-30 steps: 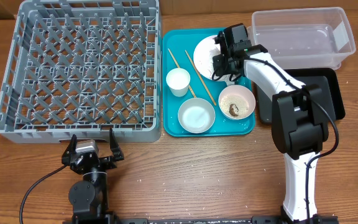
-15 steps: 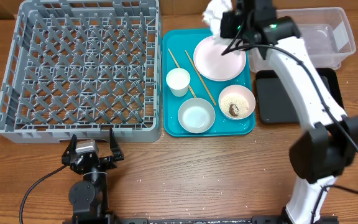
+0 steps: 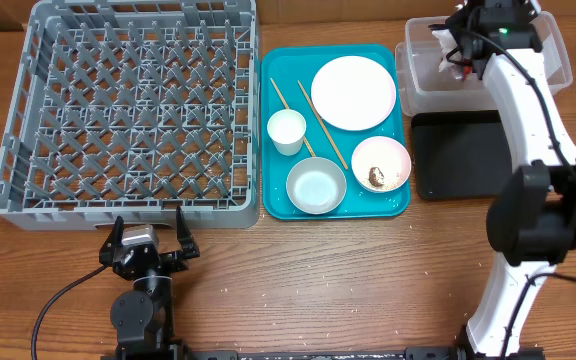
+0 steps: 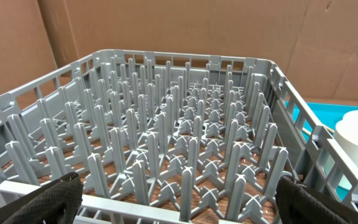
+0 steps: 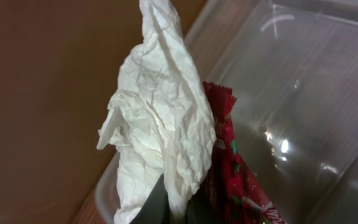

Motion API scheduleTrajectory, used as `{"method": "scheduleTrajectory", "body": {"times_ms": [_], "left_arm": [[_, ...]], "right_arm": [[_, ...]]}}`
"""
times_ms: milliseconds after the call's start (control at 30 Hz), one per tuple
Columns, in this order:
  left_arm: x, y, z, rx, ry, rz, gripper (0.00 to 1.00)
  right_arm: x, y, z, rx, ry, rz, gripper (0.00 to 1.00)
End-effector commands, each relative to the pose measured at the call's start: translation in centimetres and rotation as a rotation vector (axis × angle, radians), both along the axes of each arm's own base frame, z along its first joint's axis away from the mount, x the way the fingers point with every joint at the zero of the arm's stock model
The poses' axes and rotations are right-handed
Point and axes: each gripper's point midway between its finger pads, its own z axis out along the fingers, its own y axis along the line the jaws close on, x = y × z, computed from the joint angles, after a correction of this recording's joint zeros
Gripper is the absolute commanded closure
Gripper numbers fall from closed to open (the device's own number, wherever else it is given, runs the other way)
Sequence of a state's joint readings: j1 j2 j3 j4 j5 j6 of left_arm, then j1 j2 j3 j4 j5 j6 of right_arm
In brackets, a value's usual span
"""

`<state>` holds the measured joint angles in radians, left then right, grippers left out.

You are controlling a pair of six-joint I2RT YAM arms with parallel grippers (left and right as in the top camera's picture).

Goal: Sort waste into correct bins and load items into the dishwasher
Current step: 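Carry the tissue and wrapper to the clear bin and release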

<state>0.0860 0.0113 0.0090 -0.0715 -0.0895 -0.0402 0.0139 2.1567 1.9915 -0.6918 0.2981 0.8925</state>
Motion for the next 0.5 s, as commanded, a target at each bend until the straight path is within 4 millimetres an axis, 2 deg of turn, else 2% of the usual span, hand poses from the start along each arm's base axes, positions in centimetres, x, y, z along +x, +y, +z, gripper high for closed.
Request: {"method": "scheduleTrajectory", "body": {"times_ms": [0,33,100,133,167,233,333,400,433,467], "left_arm": [[0.0,0.0,0.0,0.025,0.001,-0.002,0.0],[0.0,0.0,0.0,0.025,0.001,-0.002,0.0],[0.0,0.0,0.0,0.025,0.001,-0.002,0.01],[0.0,0.0,0.0,0.025,0.001,-0.002,0.0],[0.0,0.0,0.0,0.026,0.001,-0.002,0.0],[0.0,0.0,0.0,0.025,0.001,-0.002,0.0],[0.0,0.0,0.0,0.025,0.001,-0.002,0.0],[0.0,0.0,0.0,0.025,0.001,-0.001,0.0],[0.0,0.0,0.0,0.025,0.001,-0.002,0.0],[0.0,0.0,0.0,0.025,0.001,-0.001,0.0]], "right_arm": [[0.8,-0.8,-2.4,0.028,-0.001,-0.092,0.96],[0.7,-0.8,-2.6,0.027,0.005,-0.091,0.84],[0.7,-0.8,-2.2,0.012,0.003,-0.074,0.5],[0.8,-0.8,-1.9,-0.002,0.002,-0.058,0.42],[0.7,-0.7,-0.7,-0.037,-0.003,-0.016,0.36],[0.5,-0.4,1.5,-0.084,-0.019,0.056,0.29],[-0.7,1.2,6.3,-0.121,-0.066,0.185,0.19],[-2.7,3.2,9.2,-0.104,-0.075,0.279,0.18],[-4.3,5.3,10.7,-0.092,-0.072,0.382,0.18],[-5.7,7.4,11.3,-0.059,-0.057,0.463,0.18]]}}
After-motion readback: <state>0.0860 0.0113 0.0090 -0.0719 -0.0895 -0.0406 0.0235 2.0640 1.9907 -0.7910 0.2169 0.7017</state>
